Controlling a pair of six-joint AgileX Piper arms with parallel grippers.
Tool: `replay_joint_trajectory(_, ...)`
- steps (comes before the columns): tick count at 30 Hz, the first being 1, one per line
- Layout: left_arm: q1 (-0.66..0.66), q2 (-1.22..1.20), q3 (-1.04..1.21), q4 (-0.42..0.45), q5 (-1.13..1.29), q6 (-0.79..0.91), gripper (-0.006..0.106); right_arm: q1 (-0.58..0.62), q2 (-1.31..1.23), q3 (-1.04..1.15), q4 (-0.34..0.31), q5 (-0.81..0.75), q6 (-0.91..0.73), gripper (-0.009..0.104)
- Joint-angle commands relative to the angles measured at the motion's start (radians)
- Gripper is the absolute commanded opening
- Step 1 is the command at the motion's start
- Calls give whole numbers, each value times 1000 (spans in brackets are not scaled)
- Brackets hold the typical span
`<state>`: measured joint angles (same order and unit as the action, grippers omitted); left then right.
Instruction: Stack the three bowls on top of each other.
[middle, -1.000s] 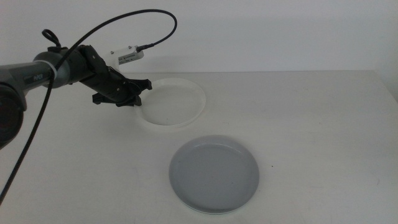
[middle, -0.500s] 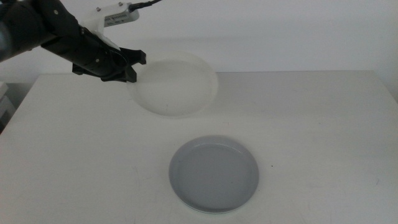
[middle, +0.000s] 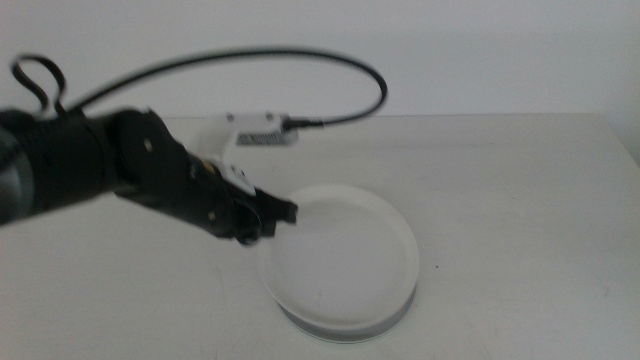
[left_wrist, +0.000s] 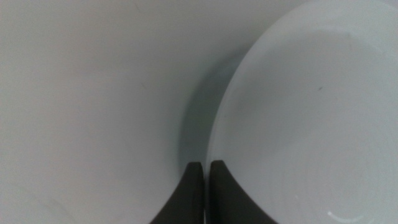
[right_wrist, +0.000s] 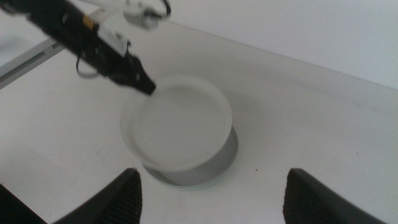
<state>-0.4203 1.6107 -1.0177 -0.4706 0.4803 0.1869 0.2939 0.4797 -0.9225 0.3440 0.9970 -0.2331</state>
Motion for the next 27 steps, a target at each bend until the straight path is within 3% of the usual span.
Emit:
replay_joint_trajectory(1,-32,-45,22,-41,-128,-18,0,-6,10,-19,7,-71,-4,57)
replay_joint_trajectory(11,-51,25,65,-105,-217,-17,0,-6,10,-19,7,-71,-4,57)
replay_joint_trajectory(14,-51,32,65,-105,-216,-7,5,-6,10,-19,7,-71,-4,57)
replay_joint_trajectory(17,-51,30,62,-105,-214,-5,21,-6,10,-19,7,-71,-4,57)
replay_joint_trajectory(22,-51,18,42,-111,-203,0,80,-6,10,-19,7,-71,-4,57)
replay_joint_trajectory(24,-48,2,32,-111,-191,2,97,-6,10,-19,7,-71,-4,57)
replay_joint_trajectory(27,-48,-43,28,-108,-213,2,104,-6,10,-19,8,-71,-4,57)
